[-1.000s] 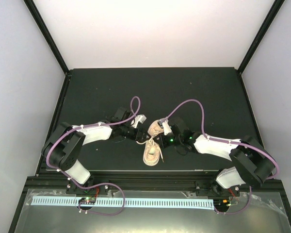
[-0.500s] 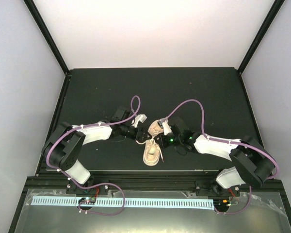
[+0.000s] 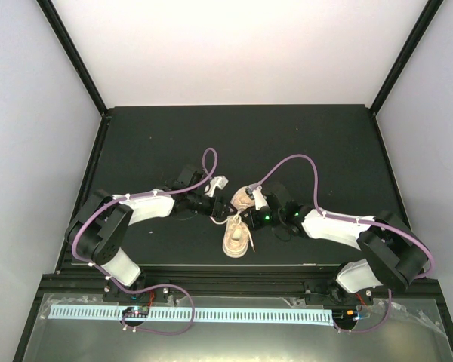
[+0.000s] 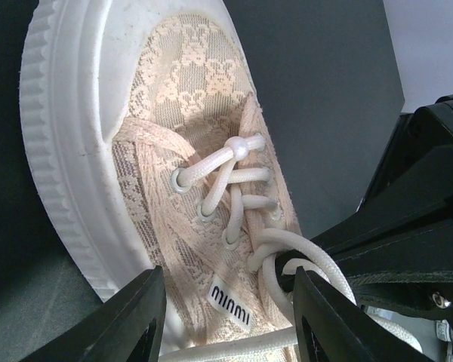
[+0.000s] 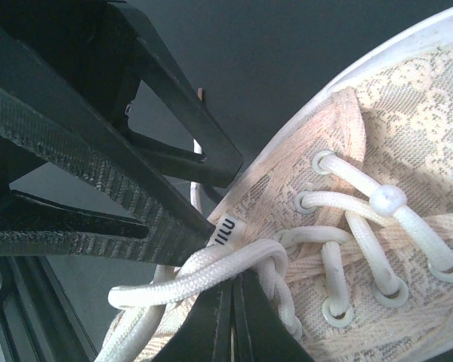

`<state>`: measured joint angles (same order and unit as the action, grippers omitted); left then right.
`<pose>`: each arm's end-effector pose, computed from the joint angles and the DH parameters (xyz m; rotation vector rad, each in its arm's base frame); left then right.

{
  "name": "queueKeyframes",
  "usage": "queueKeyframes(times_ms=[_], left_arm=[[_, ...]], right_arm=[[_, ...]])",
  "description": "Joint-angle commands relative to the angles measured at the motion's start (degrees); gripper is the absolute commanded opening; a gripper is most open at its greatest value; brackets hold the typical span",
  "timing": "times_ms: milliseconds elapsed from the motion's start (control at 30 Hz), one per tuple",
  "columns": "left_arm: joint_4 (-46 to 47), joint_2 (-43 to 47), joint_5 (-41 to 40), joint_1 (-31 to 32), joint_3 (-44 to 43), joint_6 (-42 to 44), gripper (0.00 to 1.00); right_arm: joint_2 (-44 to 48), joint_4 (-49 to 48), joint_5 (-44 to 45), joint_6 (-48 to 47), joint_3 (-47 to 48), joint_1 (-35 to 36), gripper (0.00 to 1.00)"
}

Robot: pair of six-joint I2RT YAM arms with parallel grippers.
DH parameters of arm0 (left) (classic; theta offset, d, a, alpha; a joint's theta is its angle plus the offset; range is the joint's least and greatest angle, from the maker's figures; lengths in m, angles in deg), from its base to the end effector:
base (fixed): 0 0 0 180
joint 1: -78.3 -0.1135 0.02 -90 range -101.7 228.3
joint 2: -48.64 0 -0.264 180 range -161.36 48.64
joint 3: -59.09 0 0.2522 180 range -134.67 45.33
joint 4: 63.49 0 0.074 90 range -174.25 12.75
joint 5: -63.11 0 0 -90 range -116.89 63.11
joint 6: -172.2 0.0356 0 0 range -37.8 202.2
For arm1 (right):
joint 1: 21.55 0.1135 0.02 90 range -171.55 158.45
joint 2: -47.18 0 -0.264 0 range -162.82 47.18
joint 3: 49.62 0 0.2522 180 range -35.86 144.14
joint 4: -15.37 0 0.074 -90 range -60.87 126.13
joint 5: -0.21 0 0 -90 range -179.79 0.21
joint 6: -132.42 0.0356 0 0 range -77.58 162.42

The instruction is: Tie the shoes

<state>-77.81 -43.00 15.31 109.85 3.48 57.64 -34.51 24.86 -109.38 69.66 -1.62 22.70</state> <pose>0.2394 -0.1750 0.1518 0.5125 2.5382 -1.3082 0.1851 0.1970 0.1612 -0.5529 2.4375 0.9796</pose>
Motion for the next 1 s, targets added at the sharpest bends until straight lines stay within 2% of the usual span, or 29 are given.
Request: queueKeyframes(times_ms=[0, 500, 967], left_arm=[[2.93, -0.44, 1.48, -0.15, -0.92, -1.16, 0.49], [3.78, -1.09, 5.29, 0.63, 0.16, 0.55, 0.46], [5.02, -2.67, 7.55, 1.52, 0.29, 0.3, 0.31]], right_arm=[[0.08, -0.19, 0.96, -0.28, -0.14, 0.31, 0.02], [-0.83, 0.03, 0.44, -0.57, 0.65, 0.25, 0.02], [-0.84, 0.23, 0.42, -0.6, 0.92, 0.24, 0.02]])
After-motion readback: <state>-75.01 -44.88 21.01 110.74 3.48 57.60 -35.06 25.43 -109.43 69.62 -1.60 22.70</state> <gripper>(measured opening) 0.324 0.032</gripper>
